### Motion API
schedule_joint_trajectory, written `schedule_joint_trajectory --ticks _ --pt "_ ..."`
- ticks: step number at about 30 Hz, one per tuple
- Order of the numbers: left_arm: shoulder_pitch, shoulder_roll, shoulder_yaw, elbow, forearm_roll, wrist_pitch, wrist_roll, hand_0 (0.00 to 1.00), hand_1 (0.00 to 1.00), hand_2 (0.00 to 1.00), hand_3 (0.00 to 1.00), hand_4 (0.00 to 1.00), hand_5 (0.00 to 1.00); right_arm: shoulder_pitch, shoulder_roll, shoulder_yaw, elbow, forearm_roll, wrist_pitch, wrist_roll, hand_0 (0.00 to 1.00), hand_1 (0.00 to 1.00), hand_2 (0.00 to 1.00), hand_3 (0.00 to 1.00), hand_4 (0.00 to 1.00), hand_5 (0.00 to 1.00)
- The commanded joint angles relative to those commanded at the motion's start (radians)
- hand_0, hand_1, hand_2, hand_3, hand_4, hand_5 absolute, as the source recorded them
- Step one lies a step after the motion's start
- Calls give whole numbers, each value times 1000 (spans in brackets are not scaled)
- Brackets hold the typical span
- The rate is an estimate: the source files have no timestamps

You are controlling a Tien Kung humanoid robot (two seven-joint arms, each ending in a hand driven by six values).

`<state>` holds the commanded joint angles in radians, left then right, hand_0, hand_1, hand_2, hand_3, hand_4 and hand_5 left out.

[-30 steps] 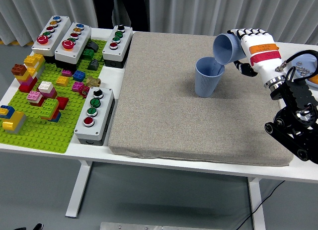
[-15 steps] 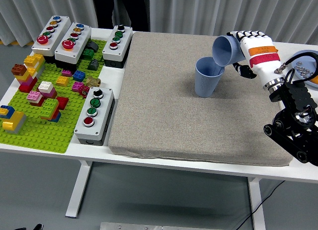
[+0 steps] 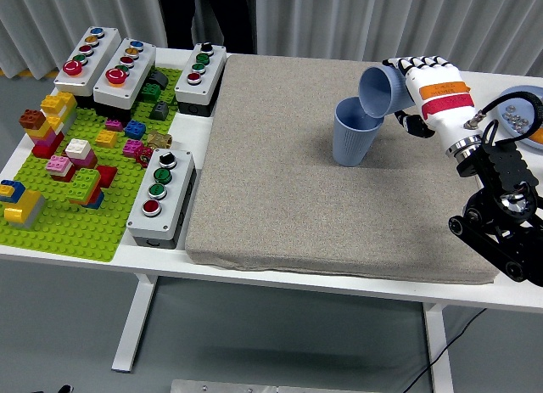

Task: Pick cup pour cup place

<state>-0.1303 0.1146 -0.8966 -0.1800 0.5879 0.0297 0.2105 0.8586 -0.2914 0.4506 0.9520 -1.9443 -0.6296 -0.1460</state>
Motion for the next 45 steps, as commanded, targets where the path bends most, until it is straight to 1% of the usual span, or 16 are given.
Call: schedule_joint_trajectory --ticks 11,16,19,27,38,45 --pt "-1 0 2 0 -2 0 0 764 806 843 770 509 925 4 -4 0 -2 -14 5 -6 791 673 582 631 642 2" --pt "-2 0 3 0 -3 -1 0 765 806 843 769 510 925 7 -6 -2 2 -23 -3 -9 792 672 582 629 643 2" --pt "-3 1 2 0 -2 0 0 765 806 843 769 509 924 10 -8 -8 4 -35 -9 -20 792 670 581 627 641 2" --pt "-2 1 0 0 0 -1 0 765 806 843 769 509 924 14 -12 -9 7 -54 -8 -33 795 672 582 626 639 2" --pt "-4 0 -2 0 1 -1 1 765 805 842 768 510 925 19 -14 -20 12 -104 -14 -74 800 673 581 625 638 2" --pt "-2 0 -4 0 4 -1 2 766 805 843 768 510 924 20 -16 -22 13 -114 -14 -81 806 673 581 624 636 2"
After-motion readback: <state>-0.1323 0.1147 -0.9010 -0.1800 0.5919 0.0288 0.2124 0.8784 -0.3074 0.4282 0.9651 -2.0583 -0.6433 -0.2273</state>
